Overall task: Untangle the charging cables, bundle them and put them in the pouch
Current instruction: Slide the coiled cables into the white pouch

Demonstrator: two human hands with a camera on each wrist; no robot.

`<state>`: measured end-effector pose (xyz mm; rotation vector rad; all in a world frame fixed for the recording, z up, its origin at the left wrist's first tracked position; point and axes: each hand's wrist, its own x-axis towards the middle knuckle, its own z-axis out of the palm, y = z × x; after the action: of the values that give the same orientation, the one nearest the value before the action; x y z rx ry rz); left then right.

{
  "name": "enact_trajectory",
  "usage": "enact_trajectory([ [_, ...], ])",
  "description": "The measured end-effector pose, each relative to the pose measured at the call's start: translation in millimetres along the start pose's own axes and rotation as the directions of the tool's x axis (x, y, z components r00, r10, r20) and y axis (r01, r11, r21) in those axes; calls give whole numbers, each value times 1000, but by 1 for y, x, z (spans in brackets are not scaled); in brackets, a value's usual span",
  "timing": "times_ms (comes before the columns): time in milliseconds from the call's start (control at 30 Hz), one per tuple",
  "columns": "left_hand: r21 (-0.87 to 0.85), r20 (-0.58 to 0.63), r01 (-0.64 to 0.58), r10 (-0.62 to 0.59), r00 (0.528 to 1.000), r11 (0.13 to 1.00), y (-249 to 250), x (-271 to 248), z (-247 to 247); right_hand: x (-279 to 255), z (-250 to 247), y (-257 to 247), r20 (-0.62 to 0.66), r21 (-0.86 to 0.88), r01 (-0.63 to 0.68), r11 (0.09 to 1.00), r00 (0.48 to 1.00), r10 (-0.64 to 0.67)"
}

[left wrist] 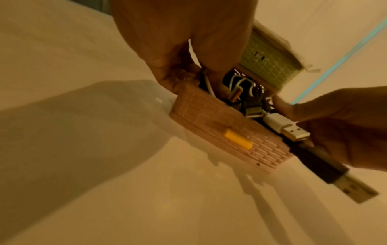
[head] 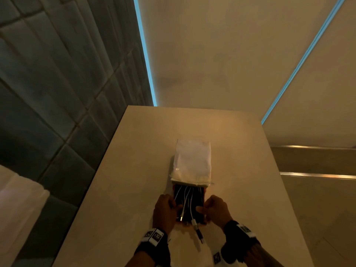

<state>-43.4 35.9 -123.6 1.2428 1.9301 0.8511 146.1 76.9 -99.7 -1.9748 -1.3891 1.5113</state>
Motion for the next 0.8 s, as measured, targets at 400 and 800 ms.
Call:
enact_trajectory([
  [400, -51, 47, -18, 20, 999, 999, -4, -15, -21, -23, 2, 11, -71, 126, 30, 992, 997, -22],
  [800, 229, 32, -48, 42, 999, 972, 3, -39, -29, -30, 14, -18, 223, -545, 290, 786, 955, -197],
])
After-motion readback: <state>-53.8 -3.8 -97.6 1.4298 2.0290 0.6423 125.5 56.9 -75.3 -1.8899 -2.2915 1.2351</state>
